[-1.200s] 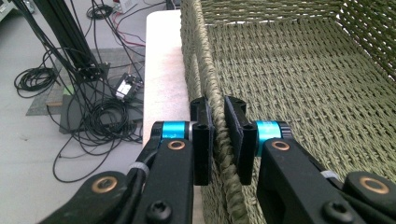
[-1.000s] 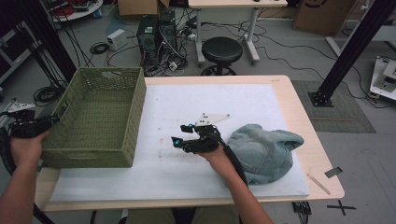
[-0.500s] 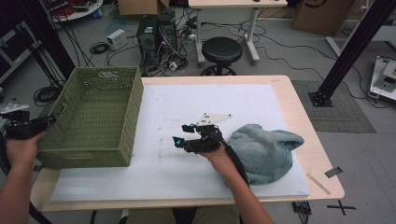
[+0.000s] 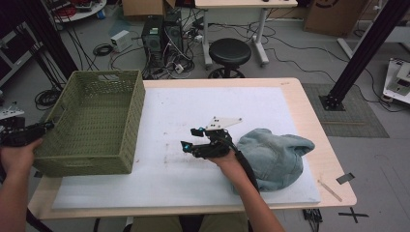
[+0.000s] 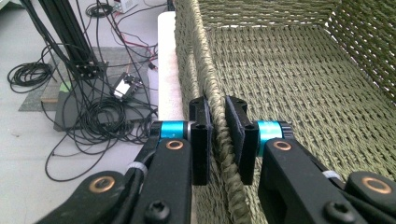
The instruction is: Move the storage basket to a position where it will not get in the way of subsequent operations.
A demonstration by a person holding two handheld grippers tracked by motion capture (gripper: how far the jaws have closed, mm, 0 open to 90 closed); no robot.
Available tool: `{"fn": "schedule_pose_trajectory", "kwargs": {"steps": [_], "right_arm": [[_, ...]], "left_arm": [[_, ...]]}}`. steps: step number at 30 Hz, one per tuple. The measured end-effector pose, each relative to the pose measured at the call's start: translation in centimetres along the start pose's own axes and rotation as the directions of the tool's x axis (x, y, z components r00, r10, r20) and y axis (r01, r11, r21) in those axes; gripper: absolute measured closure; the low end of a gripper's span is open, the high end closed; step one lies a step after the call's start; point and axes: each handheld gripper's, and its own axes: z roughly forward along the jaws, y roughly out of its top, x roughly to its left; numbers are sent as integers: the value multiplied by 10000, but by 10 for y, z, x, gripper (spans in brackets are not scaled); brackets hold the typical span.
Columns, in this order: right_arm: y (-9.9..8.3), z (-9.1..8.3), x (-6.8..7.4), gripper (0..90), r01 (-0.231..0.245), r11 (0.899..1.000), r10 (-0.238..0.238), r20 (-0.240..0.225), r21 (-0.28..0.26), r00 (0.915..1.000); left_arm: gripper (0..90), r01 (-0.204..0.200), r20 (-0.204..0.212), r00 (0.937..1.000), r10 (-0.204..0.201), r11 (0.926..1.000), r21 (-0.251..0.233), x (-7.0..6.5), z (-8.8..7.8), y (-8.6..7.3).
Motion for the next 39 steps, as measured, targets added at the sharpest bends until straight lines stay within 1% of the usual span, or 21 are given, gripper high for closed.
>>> {"fn": "schedule_pose_trajectory", "kwargs": {"steps": [5, 10, 13, 17, 19, 21, 24, 35, 39], "right_arm": [[1, 1, 0, 369, 32, 10000, -32, 6, -3, 10000], [1, 3, 1, 369, 57, 10000, -57, -58, 33, 10000], [2, 4, 2, 369, 75, 10000, -74, -76, 32, 9999], [2, 5, 2, 369, 61, 10000, -60, -70, 49, 10000], [2, 5, 1, 369, 63, 10000, -63, -54, 20, 10000], [2, 5, 1, 369, 69, 10000, -69, -68, 42, 10000], [2, 5, 1, 369, 36, 10000, -36, -51, 67, 10000], [1, 4, 1, 368, 29, 10000, -29, -48, 35, 10000], [1, 3, 1, 369, 26, 10000, -26, -32, 15, 10000]], "left_arm": [[800, 83, 86, 9999, -82, 10000, -37, 1, 1, 0], [800, 61, 101, 9999, -60, 10000, -34, 2, 2, 1], [799, 136, 169, 9998, -135, 9999, -66, 3, 3, 1], [800, -27, 83, 10000, 27, 10000, -18, 2, 5, 3], [800, -23, 92, 10000, 23, 10000, -16, 2, 6, 4], [801, -136, 32, 9999, 136, 9999, 19, 2, 8, 6], [802, -160, 31, 9999, 160, 9999, 32, 2, 9, 7], [801, -103, 39, 9999, 103, 9999, -44, 0, 9, 6], [798, 6, 206, 9998, -3, 9999, -141, 2, 8, 4]]}}
